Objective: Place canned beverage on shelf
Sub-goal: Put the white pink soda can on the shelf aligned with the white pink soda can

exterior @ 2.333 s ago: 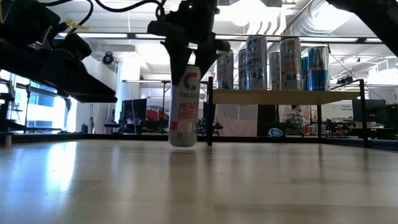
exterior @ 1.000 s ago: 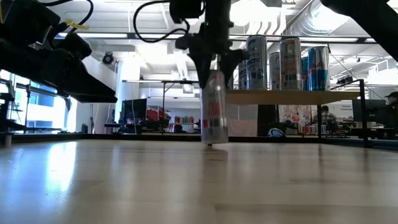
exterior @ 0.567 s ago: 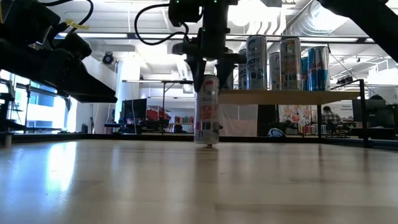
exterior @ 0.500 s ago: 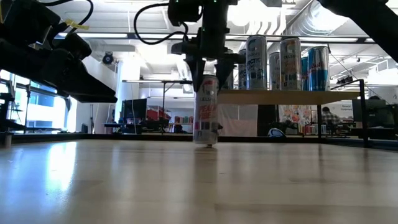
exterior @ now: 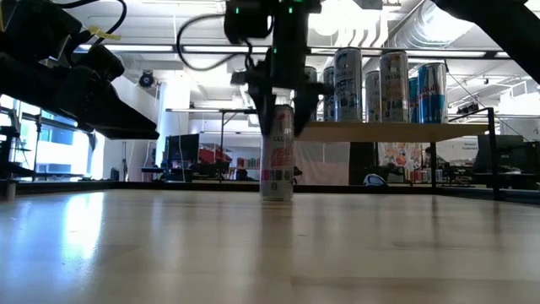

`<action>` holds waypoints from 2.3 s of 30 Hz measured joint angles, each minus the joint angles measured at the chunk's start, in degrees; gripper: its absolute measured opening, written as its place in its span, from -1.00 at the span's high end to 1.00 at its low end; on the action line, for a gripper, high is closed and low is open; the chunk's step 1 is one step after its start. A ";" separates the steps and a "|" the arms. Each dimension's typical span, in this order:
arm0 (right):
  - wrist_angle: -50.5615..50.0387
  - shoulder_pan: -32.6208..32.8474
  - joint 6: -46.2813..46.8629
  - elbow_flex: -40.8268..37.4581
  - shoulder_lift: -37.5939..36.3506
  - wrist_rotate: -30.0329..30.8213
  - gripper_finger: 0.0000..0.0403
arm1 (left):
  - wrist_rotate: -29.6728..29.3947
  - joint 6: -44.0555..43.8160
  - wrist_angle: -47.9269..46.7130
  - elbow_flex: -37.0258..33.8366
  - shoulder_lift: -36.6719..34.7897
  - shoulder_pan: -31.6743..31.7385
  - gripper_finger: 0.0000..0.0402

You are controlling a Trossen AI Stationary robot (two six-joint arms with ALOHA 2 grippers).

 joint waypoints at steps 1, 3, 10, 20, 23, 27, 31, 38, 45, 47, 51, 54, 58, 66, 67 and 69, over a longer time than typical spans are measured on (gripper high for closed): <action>0.88 -0.03 0.61 -1.23 0.06 -0.29 -0.47 | 0.00 0.00 0.02 0.00 0.02 0.02 -0.52; 2.78 -0.19 1.19 -3.55 0.14 -0.94 -0.48 | 0.00 -0.02 0.00 0.00 0.00 0.00 -0.52; 4.17 0.65 4.40 -5.09 -0.06 0.87 -0.49 | 0.02 -0.02 0.00 0.00 0.02 0.01 -0.52; 1.06 10.65 17.59 -5.04 -1.95 21.39 -0.49 | 0.00 -0.01 0.02 0.00 0.02 0.02 -0.52; 0.60 14.25 22.68 -5.93 -2.01 29.56 -0.49 | 0.00 -0.02 0.00 0.00 0.00 0.00 -0.52; 2.98 17.84 28.49 -10.16 -2.03 39.30 -0.49 | 0.00 -0.02 0.02 0.00 0.02 0.00 -0.52; 9.61 19.98 32.98 -17.04 -2.05 48.68 -0.49 | 0.00 0.00 0.01 0.00 0.02 0.00 -0.52; 19.60 21.13 37.47 -25.87 -2.04 57.84 -0.49 | 0.00 -0.02 0.02 0.00 0.02 0.02 -0.52; 27.64 19.37 34.55 -30.07 -2.03 59.44 -0.49 | 0.00 -0.02 0.00 0.00 0.00 0.02 -0.52; 31.33 18.66 31.87 -31.00 -2.05 59.40 -0.49 | 0.00 0.00 0.02 0.00 0.00 0.00 -0.52; 34.89 17.24 28.20 -31.78 -2.03 58.88 -0.49 | 0.00 0.00 0.02 0.00 0.02 0.02 -0.52; 35.92 16.20 27.24 -31.83 -2.03 57.28 -0.49 | 0.00 0.00 0.02 0.00 0.01 0.01 -0.52; 37.17 15.06 26.67 -31.83 -2.03 56.49 -0.48 | 0.00 -0.01 0.01 0.00 0.01 0.00 -0.52; 37.48 14.96 26.44 -31.89 -2.01 58.08 -0.09 | 0.00 -0.02 0.00 0.00 0.00 0.00 -0.52; 37.50 15.00 26.46 -31.89 -2.01 58.35 -0.05 | 0.00 0.00 0.02 0.00 0.02 0.00 -0.52; 37.50 15.10 26.52 -31.89 -2.01 58.62 -0.05 | 0.00 0.00 0.00 0.00 0.00 0.00 -0.52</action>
